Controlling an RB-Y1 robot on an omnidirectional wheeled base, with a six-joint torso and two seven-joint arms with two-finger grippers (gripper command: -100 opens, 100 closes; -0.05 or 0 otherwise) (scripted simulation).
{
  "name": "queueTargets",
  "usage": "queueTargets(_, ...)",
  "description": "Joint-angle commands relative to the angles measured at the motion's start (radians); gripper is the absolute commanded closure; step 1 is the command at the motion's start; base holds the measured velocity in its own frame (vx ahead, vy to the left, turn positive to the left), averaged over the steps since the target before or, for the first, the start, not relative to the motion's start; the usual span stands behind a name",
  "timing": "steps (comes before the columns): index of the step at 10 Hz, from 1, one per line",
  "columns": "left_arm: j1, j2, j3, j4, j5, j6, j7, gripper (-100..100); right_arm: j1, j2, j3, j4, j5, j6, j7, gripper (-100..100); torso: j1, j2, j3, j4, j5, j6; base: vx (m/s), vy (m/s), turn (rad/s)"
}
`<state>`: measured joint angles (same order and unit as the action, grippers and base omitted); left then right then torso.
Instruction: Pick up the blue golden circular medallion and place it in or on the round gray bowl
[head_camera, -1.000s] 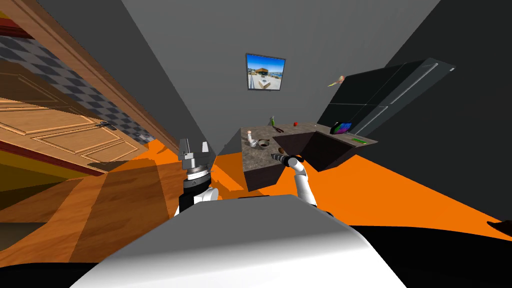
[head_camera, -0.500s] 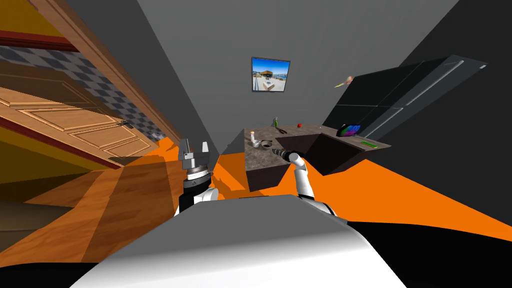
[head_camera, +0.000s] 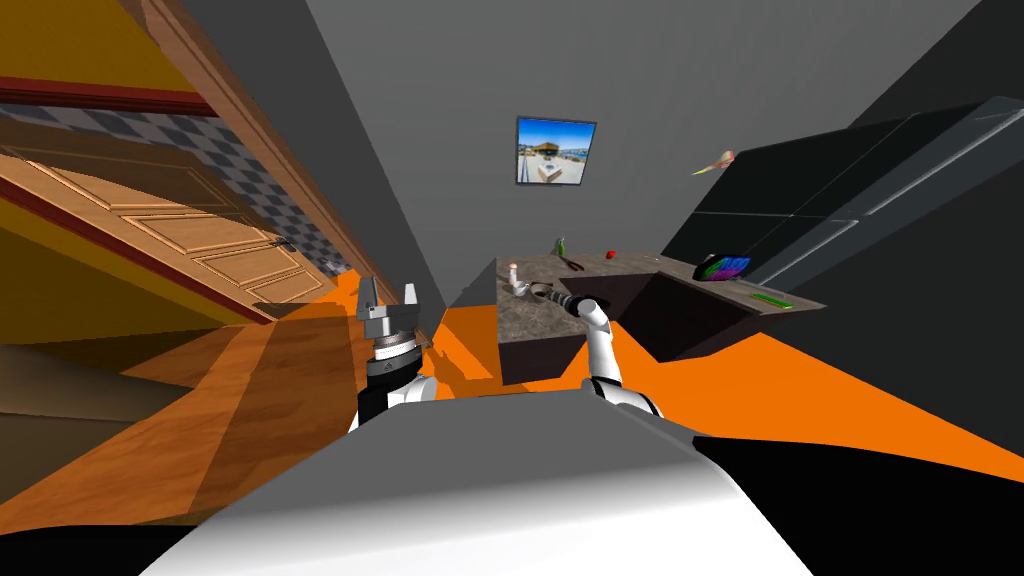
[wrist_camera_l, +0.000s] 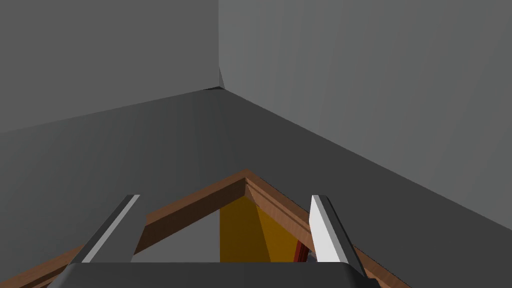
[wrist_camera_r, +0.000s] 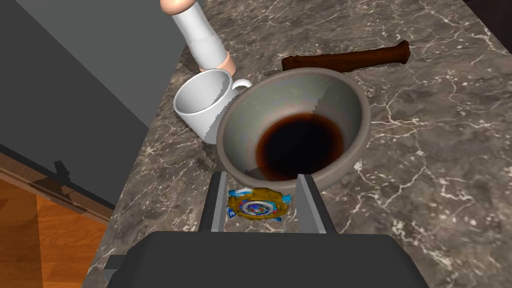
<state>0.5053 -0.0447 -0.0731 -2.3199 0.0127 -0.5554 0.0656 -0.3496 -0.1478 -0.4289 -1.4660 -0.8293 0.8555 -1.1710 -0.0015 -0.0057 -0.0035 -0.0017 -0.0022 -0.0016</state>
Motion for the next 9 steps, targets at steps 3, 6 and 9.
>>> queueTargets(3,0.000,0.000,0.000,0.000,0.000,0.000,0.000,0,-0.062,0.007,-0.051,0.052,0.024,-0.016,-0.036,100,-0.001,-0.006,-0.004,-0.001,0.000,0.000,0.138,0.002,0.082)
queueTargets(6,0.000,0.000,0.000,0.000,0.000,0.000,0.000,0,-0.052,0.005,-0.045,0.038,0.019,-0.012,-0.034,-100,-0.001,0.000,-0.001,-0.001,-0.001,0.001,0.033,-0.001,0.008)
queueTargets(9,0.000,0.000,0.000,0.000,0.000,0.000,0.000,0,-0.052,0.005,-0.045,0.038,0.019,-0.012,-0.034,-100,-0.001,0.003,0.001,0.000,-0.001,0.001,0.000,0.000,0.000)
